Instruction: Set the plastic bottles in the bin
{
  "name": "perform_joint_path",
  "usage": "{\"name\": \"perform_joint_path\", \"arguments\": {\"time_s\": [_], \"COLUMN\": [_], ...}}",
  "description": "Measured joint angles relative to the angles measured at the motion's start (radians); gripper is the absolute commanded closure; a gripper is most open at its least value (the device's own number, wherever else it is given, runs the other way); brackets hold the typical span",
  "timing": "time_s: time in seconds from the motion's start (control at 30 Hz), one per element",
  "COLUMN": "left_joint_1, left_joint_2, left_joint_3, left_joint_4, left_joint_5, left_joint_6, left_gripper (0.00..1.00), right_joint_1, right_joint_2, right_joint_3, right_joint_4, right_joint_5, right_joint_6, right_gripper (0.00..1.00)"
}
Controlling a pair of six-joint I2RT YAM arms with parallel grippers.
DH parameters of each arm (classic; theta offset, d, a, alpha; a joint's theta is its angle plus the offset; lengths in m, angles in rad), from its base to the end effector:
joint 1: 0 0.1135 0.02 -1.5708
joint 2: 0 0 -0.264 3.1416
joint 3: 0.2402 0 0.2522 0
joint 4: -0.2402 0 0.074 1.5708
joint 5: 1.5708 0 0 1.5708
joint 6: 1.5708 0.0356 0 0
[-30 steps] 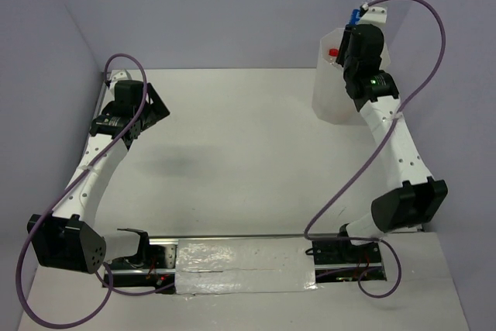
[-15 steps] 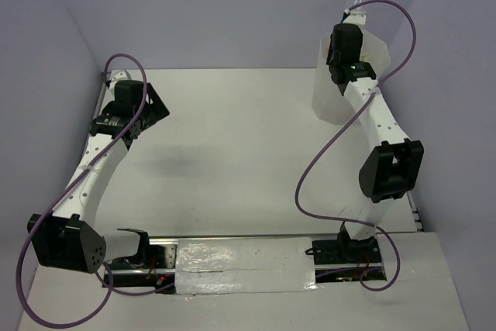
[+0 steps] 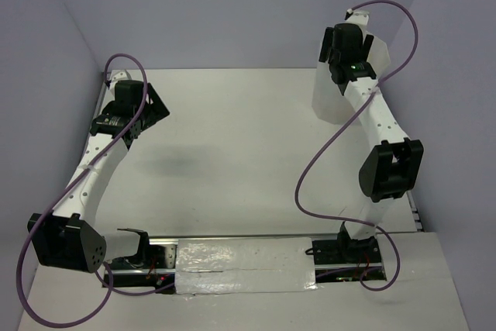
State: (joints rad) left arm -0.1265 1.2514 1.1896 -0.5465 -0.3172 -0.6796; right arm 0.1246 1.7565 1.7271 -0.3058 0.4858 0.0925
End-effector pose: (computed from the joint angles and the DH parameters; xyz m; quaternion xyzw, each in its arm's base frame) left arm 0.2730 -0.0235 0.3473 -0.3093 0.8221 -0.0505 0.4754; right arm 0.4138 0.0351 0.3910 0.1266 0.7934 -0.1340 0.5802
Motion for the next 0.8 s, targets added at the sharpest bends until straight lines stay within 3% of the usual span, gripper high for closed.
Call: {"name": "perform_joint_path", "arguments": {"time_s": [0.53, 0.8], "left_joint_1": [0.0, 0.0], "left_joint_2": [-0.02, -0.044], "left_joint_3": [0.0, 0.075], "left_joint_4": [-0.004, -0.04], "left_joint_5": [0.002, 0.019], "left_joint_6": [0.0, 0.061], "left_gripper": [0.01, 0.0], "right_joint_1": [0.0, 0.048], "right_joint_2": [-0.149, -0.469], "right_joint_3": [0.233, -0.136], "right_joint_4": [-0.259, -0.304], "right_joint_5": [-0.092, -0.151], "right_joint_6": [0.122, 0.197], "right_gripper": [0.0, 0.0]}}
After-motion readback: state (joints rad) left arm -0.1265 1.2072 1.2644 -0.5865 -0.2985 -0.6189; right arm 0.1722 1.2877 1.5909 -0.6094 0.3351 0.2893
